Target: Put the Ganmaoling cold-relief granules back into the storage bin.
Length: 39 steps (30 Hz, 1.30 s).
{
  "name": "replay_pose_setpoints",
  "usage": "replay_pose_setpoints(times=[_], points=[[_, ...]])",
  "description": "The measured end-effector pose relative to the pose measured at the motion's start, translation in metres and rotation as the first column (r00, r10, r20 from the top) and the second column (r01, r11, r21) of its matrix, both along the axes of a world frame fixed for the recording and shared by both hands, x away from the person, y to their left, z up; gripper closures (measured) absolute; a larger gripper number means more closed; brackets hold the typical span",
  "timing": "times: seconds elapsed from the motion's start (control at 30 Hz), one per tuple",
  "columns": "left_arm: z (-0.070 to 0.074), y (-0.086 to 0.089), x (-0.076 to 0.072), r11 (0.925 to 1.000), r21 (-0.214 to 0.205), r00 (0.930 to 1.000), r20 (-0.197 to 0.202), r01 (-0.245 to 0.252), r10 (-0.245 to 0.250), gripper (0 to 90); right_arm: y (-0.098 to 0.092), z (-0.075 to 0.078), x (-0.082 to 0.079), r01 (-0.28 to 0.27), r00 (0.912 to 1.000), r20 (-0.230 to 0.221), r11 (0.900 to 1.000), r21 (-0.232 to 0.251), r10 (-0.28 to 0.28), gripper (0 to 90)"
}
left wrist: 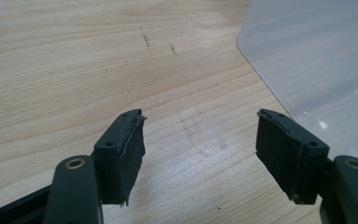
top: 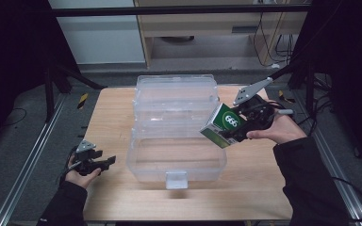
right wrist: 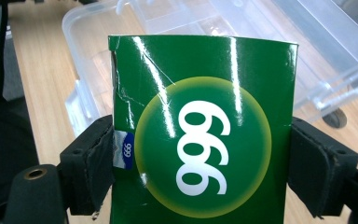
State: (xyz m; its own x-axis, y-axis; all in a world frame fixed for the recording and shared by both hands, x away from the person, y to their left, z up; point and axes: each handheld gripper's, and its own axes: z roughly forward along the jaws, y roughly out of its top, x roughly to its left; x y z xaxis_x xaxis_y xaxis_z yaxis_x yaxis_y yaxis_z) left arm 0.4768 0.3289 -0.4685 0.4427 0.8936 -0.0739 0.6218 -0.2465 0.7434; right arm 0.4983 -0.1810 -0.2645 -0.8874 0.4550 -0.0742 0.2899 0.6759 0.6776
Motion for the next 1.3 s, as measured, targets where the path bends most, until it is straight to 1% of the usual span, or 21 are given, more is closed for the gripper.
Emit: replay_pose_setpoints(times=[0.03, 0.3, 0.4, 0.47, 0.6, 0.7, 0.73, 0.77, 0.8, 0.83, 0.87, 0.97, 1.0, 1.13, 1.2, 1.23, 1.27, 1.3], points=[[0.0, 0.0, 0.0, 1.0, 0.0, 1.0, 0.0, 0.0, 0.0, 31.5, 0.002, -0.001, 0.001, -0.012, 0.9999, 0.011, 0.9999, -0.006, 0.012, 18.8], [0.0, 0.0, 0.0, 1.0, 0.0, 1.0, -0.001, 0.0, 0.0, 31.6, 0.012, -0.006, 0.008, -0.086, 0.9961, -0.023, 0.9958, -0.032, 0.085, 18.8], [0.0, 0.0, 0.0, 1.0, 0.002, 1.0, -0.003, 0.001, -0.001, 31.6, 0.016, -0.008, 0.011, -0.12, 0.9924, -0.034, 0.9914, -0.051, 0.119, 18.7], [0.0, 0.001, 0.0, 1.0, 0.002, 1.0, -0.003, 0.001, -0.001, 31.5, 0.018, -0.01, 0.012, -0.142, 0.9893, -0.042, 0.9872, -0.072, 0.14, 18.7], [0.0, 0.001, 0.0, 1.0, 0.002, 1.0, -0.003, 0.0, 0.0, 31.6, 0.023, -0.015, 0.013, -0.197, 0.9798, -0.055, 0.975, -0.102, 0.192, 18.8], [0.0, 0.001, 0.0, 1.0, 0.002, 1.0, -0.003, 0.0, 0.0, 31.5, 0.027, -0.018, 0.014, -0.224, 0.9738, -0.068, 0.9676, -0.117, 0.217, 18.8], [0.0, 0.001, 0.0, 1.0, 0.002, 1.0, -0.003, 0.0, 0.0, 31.5, 0.028, -0.019, 0.014, -0.226, 0.9732, -0.072, 0.9663, -0.123, 0.218, 18.8], [0.0, 0.001, 0.0, 1.0, 0.002, 1.0, -0.003, 0.0, 0.0, 31.5, 0.029, -0.019, 0.014, -0.239, 0.9702, -0.071, 0.9621, -0.131, 0.231, 18.7], [0.0, 0.001, 0.0, 1.0, 0.003, 1.0, -0.003, 0.0, 0.0, 31.5, 0.03, -0.019, 0.014, -0.241, 0.97, -0.067, 0.9602, -0.141, 0.234, 18.8], [0.0, 0.001, 0.0, 1.0, 0.002, 1.0, -0.003, 0.0, 0.0, 31.5, 0.03, -0.02, 0.014, -0.263, 0.9646, -0.061, 0.9539, -0.145, 0.257, 18.8], [-0.001, 0.001, 0.0, 1.0, 0.001, 1.0, -0.003, -0.002, 0.002, 31.5, 0.031, -0.02, 0.013, -0.276, 0.9612, -0.05, 0.9492, -0.152, 0.271, 18.8], [-0.001, 0.001, 0.0, 1.0, 0.001, 1.0, -0.003, -0.001, 0.001, 31.5, 0.034, -0.02, 0.012, -0.301, 0.9536, -0.048, 0.9386, -0.168, 0.297, 18.7], [-0.001, 0.001, 0.0, 1.0, 0.002, 1.0, -0.003, -0.001, 0.001, 31.5, 0.035, -0.02, 0.012, -0.313, 0.9497, -0.046, 0.9338, -0.173, 0.31, 18.8], [-0.001, 0.001, 0.0, 1.0, 0.002, 1.0, -0.004, 0.0, 0.0, 31.5, 0.04, -0.023, 0.012, -0.333, 0.9429, -0.066, 0.9227, -0.194, 0.327, 18.8], [-0.001, 0.001, 0.0, 1.0, 0.002, 1.0, -0.003, -0.001, 0.001, 31.5, 0.042, -0.026, 0.013, -0.344, 0.939, -0.07, 0.916, -0.207, 0.337, 18.8], [-0.001, 0.001, 0.0, 1.0, 0.002, 1.0, -0.004, -0.001, 0.001, 31.5, 0.042, -0.027, 0.013, -0.353, 0.9354, -0.071, 0.9106, -0.215, 0.346, 18.8], [-0.001, 0.001, 0.0, 1.0, 0.003, 1.0, -0.004, -0.001, 0.001, 31.5, 0.043, -0.029, 0.013, -0.355, 0.9349, -0.071, 0.9096, -0.216, 0.348, 18.8], [-0.001, 0.001, 0.0, 1.0, 0.003, 1.0, -0.004, 0.0, 0.0, 31.5, 0.044, -0.03, 0.013, -0.362, 0.9321, -0.075, 0.9042, -0.227, 0.354, 18.7]])
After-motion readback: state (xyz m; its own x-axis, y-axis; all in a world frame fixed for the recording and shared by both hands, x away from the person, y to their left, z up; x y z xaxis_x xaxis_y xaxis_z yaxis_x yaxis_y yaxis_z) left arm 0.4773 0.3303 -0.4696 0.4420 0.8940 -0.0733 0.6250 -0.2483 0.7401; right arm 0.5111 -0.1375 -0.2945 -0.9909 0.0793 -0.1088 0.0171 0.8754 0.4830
